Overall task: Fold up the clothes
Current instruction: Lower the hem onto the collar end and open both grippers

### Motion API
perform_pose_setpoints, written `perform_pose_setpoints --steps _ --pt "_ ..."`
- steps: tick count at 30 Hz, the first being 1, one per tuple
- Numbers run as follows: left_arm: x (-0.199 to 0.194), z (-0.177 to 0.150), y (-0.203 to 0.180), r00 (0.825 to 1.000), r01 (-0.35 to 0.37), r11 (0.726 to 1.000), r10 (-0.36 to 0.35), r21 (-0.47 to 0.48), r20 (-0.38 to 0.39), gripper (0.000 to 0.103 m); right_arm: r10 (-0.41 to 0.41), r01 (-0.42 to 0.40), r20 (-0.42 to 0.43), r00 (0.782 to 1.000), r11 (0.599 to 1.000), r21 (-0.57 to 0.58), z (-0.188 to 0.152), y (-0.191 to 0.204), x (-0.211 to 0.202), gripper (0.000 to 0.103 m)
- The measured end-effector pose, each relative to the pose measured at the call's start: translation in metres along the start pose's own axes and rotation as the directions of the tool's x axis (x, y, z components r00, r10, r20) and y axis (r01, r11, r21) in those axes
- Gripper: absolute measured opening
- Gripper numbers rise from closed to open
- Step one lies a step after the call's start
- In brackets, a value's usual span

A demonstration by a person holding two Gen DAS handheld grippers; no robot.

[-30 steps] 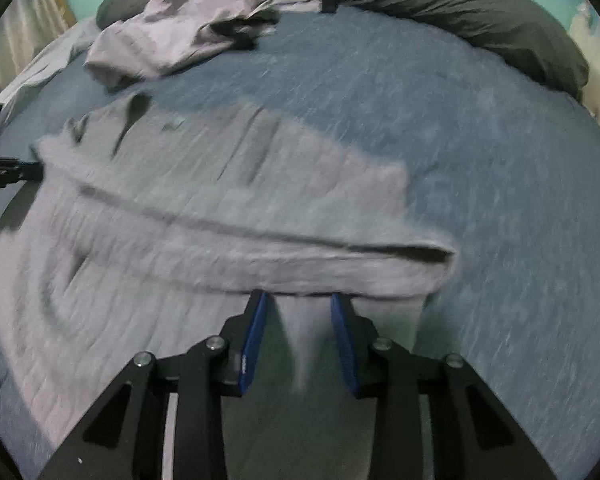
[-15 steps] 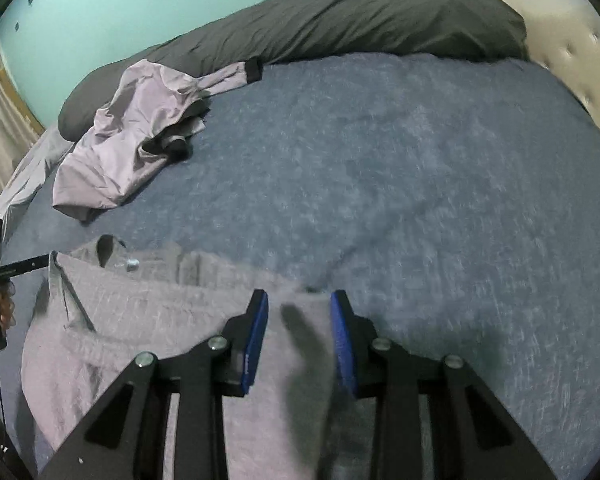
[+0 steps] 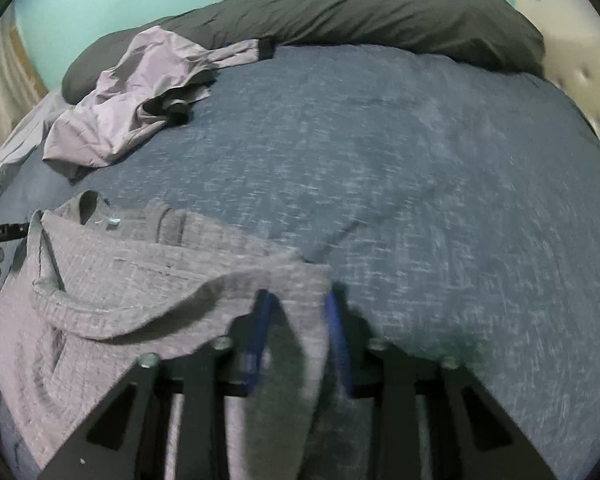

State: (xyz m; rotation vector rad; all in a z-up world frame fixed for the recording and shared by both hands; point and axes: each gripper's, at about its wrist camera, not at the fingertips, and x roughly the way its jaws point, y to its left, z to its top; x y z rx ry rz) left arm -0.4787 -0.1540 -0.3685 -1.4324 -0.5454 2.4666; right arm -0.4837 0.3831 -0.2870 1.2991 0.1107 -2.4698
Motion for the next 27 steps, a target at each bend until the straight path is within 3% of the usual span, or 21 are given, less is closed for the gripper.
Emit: perform_pose_setpoints --steps 2,4,7,16,27 --pt "0.001 0.001 -0.001 1.0 0.011 1.0 -0.011 0.003 0.013 0.034 -0.001 0.001 0.008 1.0 1.0 -0.013 0.0 0.004 0.0 0.008" --pt "0.0 0.001 -0.003 1.0 0.024 1.0 -0.024 0.007 0.018 0.015 -0.006 0.007 0.026 1.0 1.0 -0.023 0.0 0.006 -0.002 0.005" --pt "-0.005 0.003 -0.009 0.999 0.024 1.0 -0.025 0.012 0.026 0.005 -0.008 0.008 0.074 0.997 1.0 -0.001 0.001 0.0 -0.013 0.005" --pt "-0.045 0.009 0.002 0.994 0.023 0.999 -0.02 -0.029 0.11 0.004 -0.049 0.021 0.194 0.98 0.99 0.141 0.007 -0.032 -0.054 0.004" --pt "-0.005 0.013 0.006 0.998 -0.055 0.997 0.057 -0.06 0.035 0.006 -0.041 0.023 0.067 0.997 0.968 0.251 0.013 -0.036 -0.006 0.005"
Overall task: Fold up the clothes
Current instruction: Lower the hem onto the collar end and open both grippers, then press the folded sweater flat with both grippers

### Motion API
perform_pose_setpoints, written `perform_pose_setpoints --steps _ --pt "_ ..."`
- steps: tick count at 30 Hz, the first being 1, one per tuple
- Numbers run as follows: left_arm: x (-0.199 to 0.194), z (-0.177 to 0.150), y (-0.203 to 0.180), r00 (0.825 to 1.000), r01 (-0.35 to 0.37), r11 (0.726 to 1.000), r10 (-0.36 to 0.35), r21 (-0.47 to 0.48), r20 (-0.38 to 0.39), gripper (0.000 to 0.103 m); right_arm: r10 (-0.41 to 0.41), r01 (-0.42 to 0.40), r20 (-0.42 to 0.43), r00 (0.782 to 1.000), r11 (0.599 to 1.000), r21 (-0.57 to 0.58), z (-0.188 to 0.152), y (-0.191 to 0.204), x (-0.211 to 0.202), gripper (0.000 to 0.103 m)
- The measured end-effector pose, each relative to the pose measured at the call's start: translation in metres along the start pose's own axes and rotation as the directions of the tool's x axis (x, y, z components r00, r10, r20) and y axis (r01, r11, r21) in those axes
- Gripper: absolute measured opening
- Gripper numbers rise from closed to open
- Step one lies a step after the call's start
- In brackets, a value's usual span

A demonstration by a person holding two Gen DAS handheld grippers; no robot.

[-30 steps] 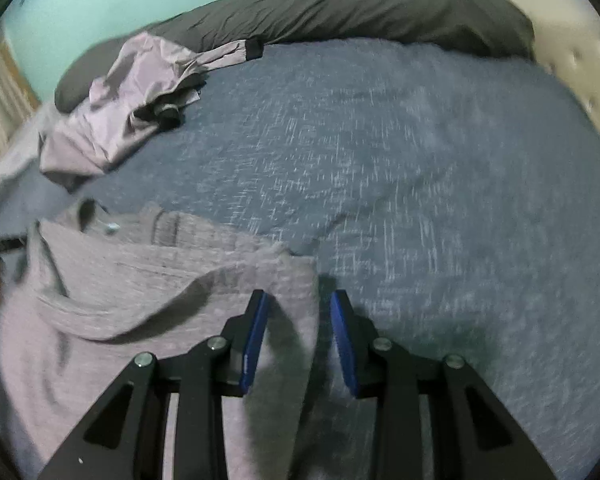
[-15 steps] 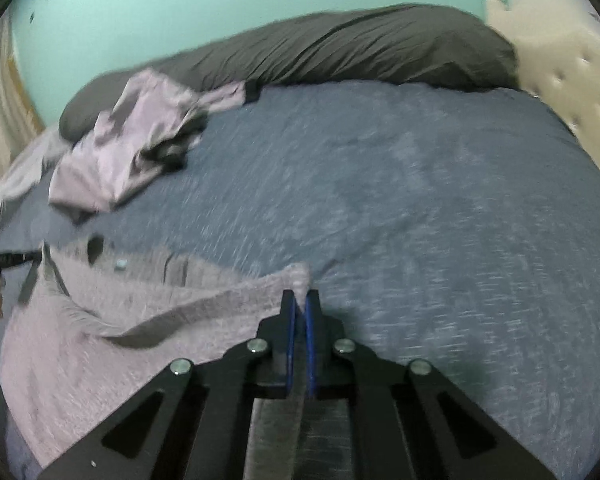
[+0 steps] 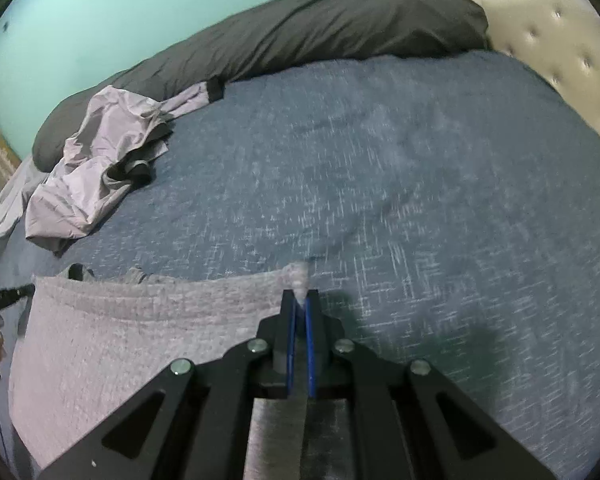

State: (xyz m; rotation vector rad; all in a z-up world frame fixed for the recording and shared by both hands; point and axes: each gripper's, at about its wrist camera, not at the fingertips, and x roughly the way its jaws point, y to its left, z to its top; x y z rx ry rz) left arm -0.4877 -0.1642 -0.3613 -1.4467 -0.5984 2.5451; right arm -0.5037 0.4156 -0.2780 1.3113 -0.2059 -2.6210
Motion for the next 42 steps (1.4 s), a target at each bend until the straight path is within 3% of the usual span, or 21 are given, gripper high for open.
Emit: perform_pose_setpoints --steps 8,10,17,24,31,34,38,42 --pt "-0.034 -0.021 0.014 1.0 0.001 1.0 -0.001 -0.015 -0.001 0.012 0.062 -0.065 0.035 0.997 0.99 0.123 -0.008 -0.022 -0.036 0.01" --pt "-0.046 -0.031 0.016 1.0 -0.003 1.0 0.003 -0.014 -0.002 0.013 0.081 -0.088 0.046 0.996 0.983 0.162 -0.018 -0.031 -0.054 0.015" --pt "-0.079 -0.08 -0.013 0.998 0.044 0.998 -0.042 0.038 -0.043 0.014 0.187 -0.19 0.034 0.982 0.964 0.187 -0.071 -0.022 -0.106 0.016" --pt "-0.094 -0.128 -0.063 0.987 0.133 0.987 -0.124 0.089 -0.105 0.018 0.295 -0.292 -0.067 0.953 0.955 0.051 -0.116 0.069 -0.13 0.016" --pt "-0.109 -0.155 -0.075 0.984 0.136 0.985 -0.123 0.103 -0.13 0.02 0.36 -0.375 -0.195 0.912 0.926 -0.043 -0.156 0.171 -0.117 0.015" --pt "-0.115 -0.158 -0.069 0.983 0.145 0.986 -0.134 0.085 -0.126 0.021 0.37 -0.386 -0.241 0.897 0.922 -0.02 -0.171 0.195 -0.101 0.014" --pt "-0.123 -0.159 -0.064 0.983 0.153 0.986 -0.144 0.069 -0.116 0.022 0.311 -0.324 -0.294 0.904 0.946 0.006 -0.187 0.205 -0.073 0.013" --pt "-0.131 -0.16 -0.057 0.983 0.158 0.986 -0.153 0.045 -0.102 0.023 0.287 -0.285 -0.315 0.904 0.957 0.054 -0.197 0.196 -0.049 0.004"
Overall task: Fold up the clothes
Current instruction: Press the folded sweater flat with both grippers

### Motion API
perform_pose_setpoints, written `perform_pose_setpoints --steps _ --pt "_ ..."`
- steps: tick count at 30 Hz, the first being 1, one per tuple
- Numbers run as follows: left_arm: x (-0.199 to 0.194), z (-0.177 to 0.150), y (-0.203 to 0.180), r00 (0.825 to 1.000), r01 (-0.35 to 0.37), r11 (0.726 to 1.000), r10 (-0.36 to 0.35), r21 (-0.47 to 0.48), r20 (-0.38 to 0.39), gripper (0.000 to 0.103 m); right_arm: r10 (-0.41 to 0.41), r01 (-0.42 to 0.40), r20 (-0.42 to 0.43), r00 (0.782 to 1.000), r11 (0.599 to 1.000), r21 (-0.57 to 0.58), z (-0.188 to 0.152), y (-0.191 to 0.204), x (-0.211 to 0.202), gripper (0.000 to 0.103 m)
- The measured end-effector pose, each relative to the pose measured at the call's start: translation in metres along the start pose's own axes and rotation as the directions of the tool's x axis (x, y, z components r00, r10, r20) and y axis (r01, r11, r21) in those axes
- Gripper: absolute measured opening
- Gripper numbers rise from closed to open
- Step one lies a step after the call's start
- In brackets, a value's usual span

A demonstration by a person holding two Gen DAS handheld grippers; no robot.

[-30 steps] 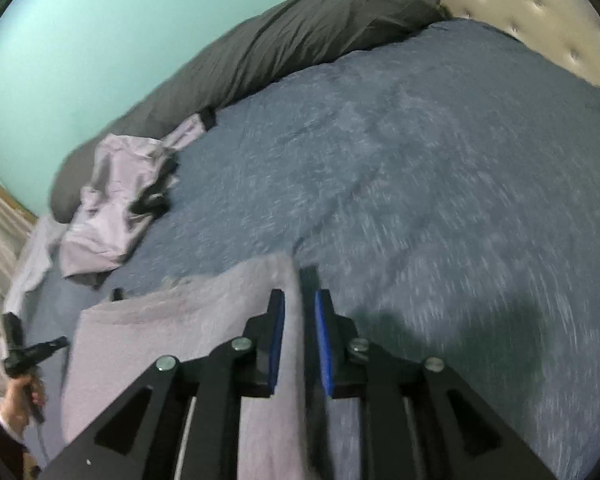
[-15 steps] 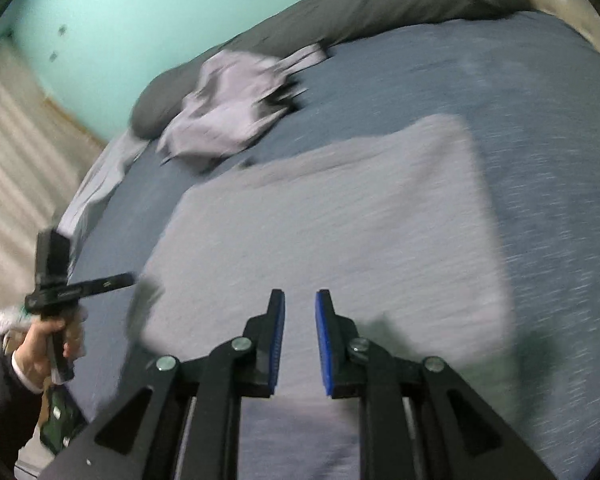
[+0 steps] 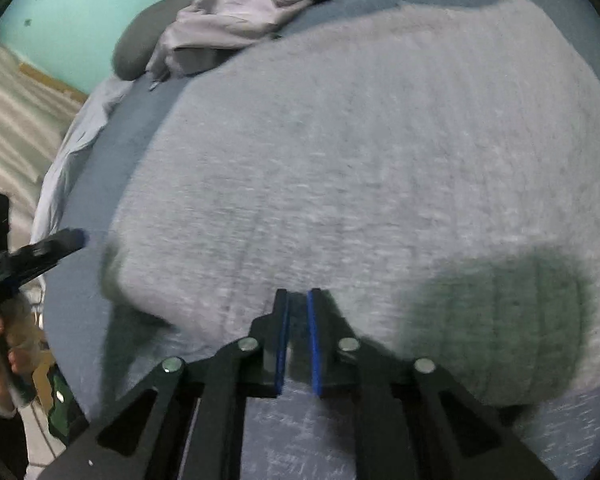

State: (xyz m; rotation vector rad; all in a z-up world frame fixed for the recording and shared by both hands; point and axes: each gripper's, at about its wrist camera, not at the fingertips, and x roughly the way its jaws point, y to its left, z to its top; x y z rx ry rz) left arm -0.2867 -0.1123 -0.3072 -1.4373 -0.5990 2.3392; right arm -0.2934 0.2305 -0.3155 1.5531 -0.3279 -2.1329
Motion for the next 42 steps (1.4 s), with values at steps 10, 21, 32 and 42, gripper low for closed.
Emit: perform_pose_setpoints --steps 10,21,32,42 --pt "-0.005 -0.009 0.019 1.0 0.01 0.997 -0.01 -0.071 0.008 0.029 -0.007 0.007 0.033 0.999 1.0 -0.007 -0.019 0.013 -0.021 0.006" --pt "-0.014 -0.012 0.035 1.0 -0.004 0.994 0.007 -0.112 0.022 0.035 -0.008 0.006 0.061 0.998 0.999 0.04 -0.026 0.011 -0.028 0.006" --pt "-0.008 -0.016 0.041 1.0 -0.004 0.992 0.006 -0.127 0.017 0.036 -0.094 0.085 0.06 0.994 0.985 0.147 0.063 -0.01 0.01 0.006" --pt "0.0 -0.02 0.053 1.0 -0.014 0.99 0.014 -0.143 -0.001 0.04 -0.066 0.063 0.027 0.997 0.994 0.09 0.083 -0.015 0.012 0.006"
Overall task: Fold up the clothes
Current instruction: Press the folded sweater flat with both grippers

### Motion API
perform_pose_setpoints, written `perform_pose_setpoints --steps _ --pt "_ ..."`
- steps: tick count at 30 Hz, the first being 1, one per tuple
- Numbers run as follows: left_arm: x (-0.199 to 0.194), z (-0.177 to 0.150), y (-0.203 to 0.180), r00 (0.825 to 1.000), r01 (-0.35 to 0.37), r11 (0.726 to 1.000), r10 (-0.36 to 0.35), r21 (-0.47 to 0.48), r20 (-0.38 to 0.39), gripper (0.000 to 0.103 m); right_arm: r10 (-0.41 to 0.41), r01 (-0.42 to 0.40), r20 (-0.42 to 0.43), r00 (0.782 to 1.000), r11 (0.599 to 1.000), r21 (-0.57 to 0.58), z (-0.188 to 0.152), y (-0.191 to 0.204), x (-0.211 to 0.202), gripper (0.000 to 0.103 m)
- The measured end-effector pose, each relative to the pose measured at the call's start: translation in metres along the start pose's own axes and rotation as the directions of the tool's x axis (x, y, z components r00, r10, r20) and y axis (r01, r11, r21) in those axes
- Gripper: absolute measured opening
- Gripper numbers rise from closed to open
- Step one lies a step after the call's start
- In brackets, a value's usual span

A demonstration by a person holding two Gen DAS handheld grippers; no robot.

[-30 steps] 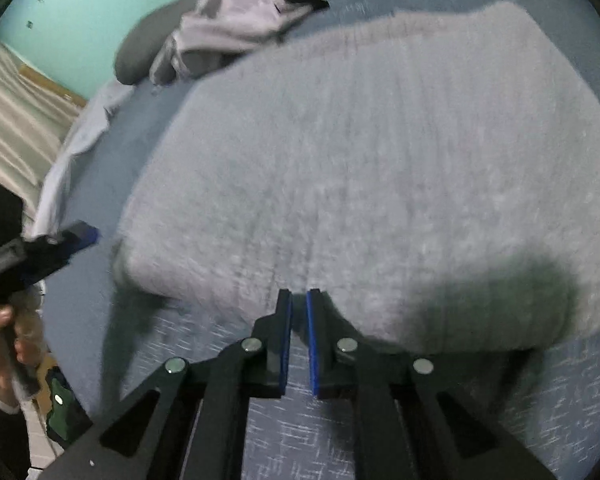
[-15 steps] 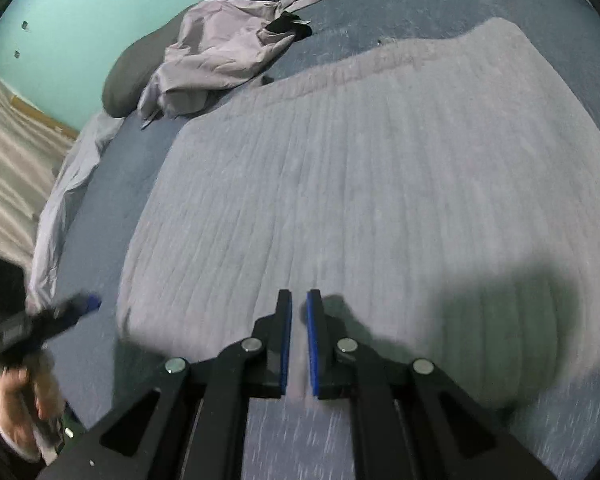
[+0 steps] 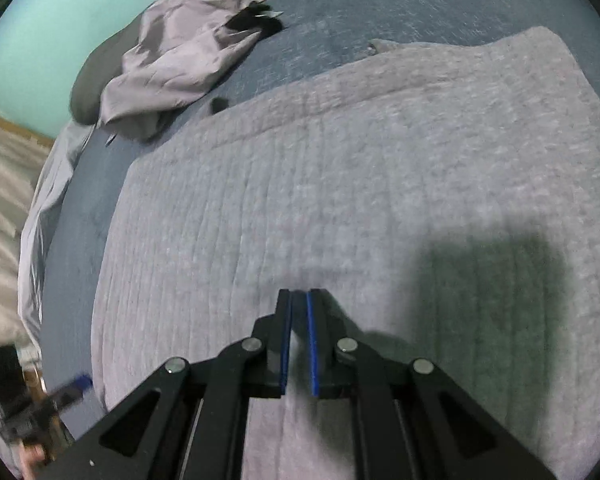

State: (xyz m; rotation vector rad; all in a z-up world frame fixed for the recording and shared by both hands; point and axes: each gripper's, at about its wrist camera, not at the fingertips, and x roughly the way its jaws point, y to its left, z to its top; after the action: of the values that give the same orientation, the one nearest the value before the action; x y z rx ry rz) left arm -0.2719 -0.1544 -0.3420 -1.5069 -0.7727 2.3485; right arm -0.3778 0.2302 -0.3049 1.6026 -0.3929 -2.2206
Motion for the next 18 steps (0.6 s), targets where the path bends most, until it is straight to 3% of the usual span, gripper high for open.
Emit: perform_pose_setpoints --steps 6,10,18 --pt "-0.002 -0.007 0.011 1.0 -0.001 1.0 0.001 -0.022 -0.013 0.044 0.101 -0.101 -0.007 0.995 0.994 -0.036 -0.056 -0.006 -0.032 0.006" --pt "0.004 -0.012 0.01 0.999 0.004 1.0 -0.004 -0.012 -0.031 0.052 0.164 -0.168 0.096 0.982 0.985 0.033 -0.088 -0.027 -0.064 0.006" --pt "0.024 -0.022 0.03 0.995 0.074 0.99 -0.081 -0.121 -0.055 0.055 0.195 -0.219 0.222 0.955 0.972 0.087 -0.124 -0.056 -0.1 0.006"
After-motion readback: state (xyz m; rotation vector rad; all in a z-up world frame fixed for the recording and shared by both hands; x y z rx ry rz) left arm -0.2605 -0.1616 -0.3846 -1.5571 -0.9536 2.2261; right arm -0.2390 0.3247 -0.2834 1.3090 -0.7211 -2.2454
